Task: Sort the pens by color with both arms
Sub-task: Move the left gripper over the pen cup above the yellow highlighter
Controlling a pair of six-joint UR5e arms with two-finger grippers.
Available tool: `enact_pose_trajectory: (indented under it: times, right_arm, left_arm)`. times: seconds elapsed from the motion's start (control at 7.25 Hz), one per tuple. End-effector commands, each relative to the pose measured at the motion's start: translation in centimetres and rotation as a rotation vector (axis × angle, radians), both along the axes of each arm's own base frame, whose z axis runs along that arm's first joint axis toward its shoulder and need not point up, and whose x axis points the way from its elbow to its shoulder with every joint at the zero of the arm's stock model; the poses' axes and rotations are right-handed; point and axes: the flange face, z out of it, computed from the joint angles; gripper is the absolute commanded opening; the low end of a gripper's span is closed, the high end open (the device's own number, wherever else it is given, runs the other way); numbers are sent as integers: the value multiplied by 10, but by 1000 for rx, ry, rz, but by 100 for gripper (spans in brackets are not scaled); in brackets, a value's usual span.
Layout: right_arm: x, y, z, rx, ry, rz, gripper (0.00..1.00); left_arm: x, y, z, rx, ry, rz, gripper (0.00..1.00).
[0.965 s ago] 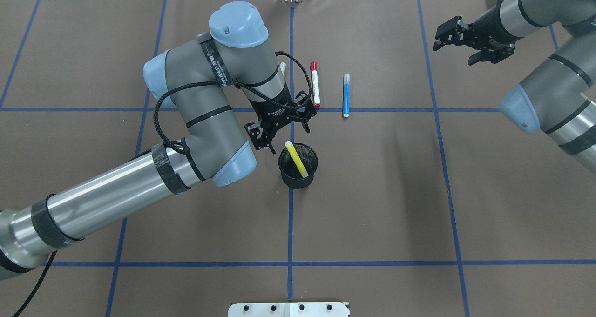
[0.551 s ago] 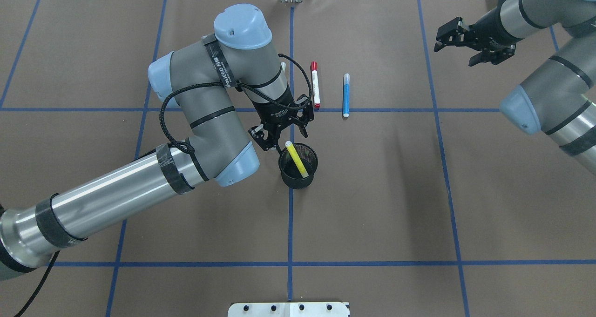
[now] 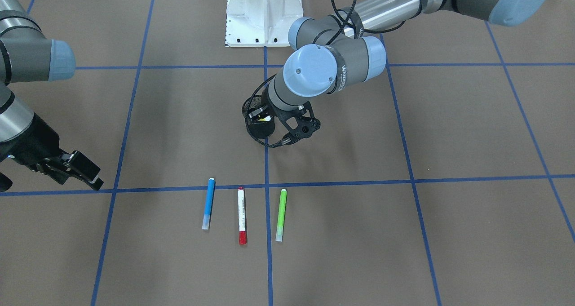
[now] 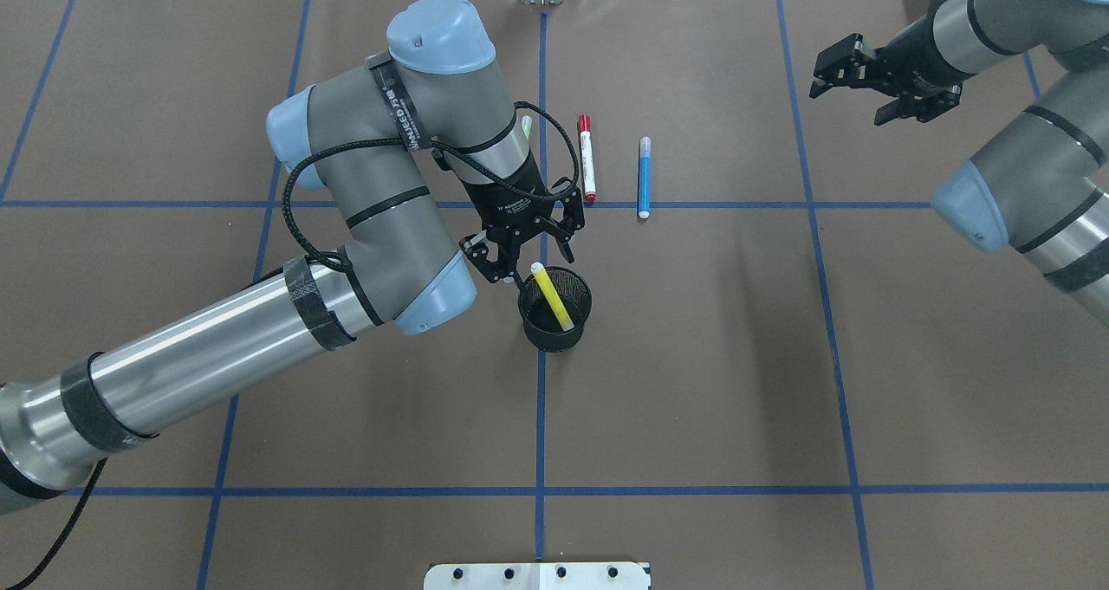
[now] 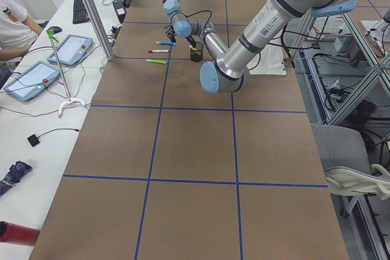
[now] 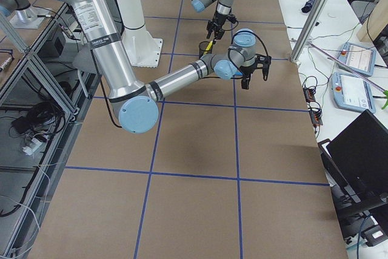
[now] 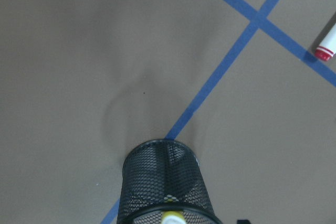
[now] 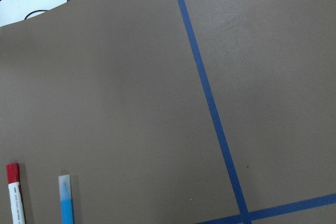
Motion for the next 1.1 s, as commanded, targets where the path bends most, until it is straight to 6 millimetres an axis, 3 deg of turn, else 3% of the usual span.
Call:
enact_pose_trajectory:
  times: [0.0, 0.55, 0.83, 0.96]
  right_arm:
    - [1, 0, 2, -2, 2, 1, 98]
    - [0, 2, 7, -7, 5, -8, 99]
    - [1, 2, 7, -6, 5, -7, 99]
    - [0, 2, 8, -7, 7, -7, 99]
  left_arm:
    - [4, -4, 8, 5, -5, 15, 69]
    - [11, -11, 8, 1, -11, 14, 65]
    - [13, -11, 9, -1, -13, 16, 59]
    - [13, -11, 8, -1, -12, 15, 49]
